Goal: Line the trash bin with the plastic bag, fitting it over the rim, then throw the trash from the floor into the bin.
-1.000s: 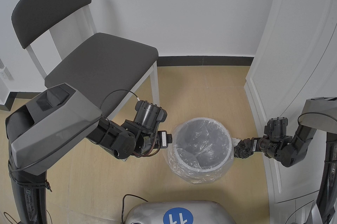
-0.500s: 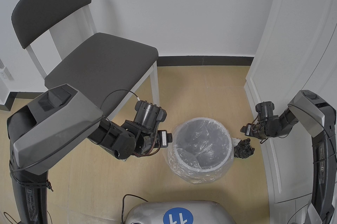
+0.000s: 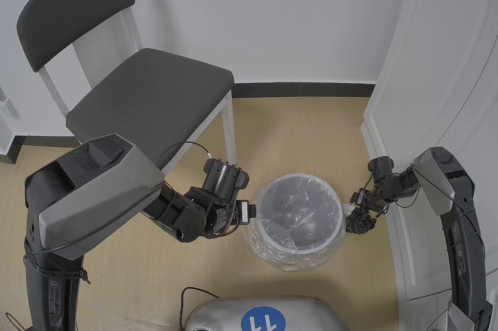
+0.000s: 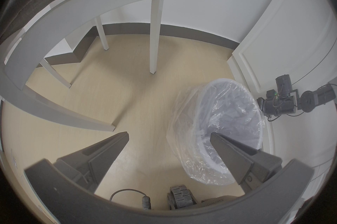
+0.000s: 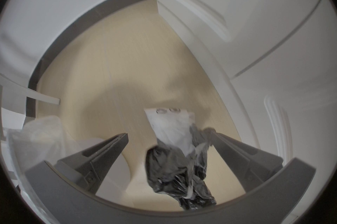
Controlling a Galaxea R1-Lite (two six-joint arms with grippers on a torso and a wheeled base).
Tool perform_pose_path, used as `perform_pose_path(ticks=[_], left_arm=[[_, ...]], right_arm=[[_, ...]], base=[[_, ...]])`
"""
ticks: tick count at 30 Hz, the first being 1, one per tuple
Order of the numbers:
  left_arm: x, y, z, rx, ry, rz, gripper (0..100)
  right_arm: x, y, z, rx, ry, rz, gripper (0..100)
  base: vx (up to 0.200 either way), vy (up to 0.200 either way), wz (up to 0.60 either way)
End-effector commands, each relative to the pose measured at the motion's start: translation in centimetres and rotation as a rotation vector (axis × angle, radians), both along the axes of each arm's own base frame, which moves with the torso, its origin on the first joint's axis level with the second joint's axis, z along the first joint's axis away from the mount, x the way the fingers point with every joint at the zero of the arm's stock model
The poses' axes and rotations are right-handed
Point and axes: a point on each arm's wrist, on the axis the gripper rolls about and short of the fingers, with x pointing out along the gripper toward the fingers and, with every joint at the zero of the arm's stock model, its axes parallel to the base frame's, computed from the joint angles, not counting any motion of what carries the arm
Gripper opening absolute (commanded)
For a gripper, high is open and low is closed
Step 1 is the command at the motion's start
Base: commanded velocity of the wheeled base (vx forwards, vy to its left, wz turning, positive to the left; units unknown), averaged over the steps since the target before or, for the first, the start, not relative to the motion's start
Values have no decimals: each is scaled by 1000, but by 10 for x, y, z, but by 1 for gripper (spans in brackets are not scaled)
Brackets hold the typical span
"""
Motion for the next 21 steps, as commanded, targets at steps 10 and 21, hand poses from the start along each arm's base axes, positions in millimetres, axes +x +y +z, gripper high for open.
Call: perform_pose_path(ticks=[10,21], left_arm=[[-1,-1,-7,9,13,-2,100],[0,-2,-10,12,17,-4,100]], right_arm=[[4,6,-11,3,78,-11,100],[4,6,-11,0,79,-5,0]], base=[[0,0,0],[0,0,0]])
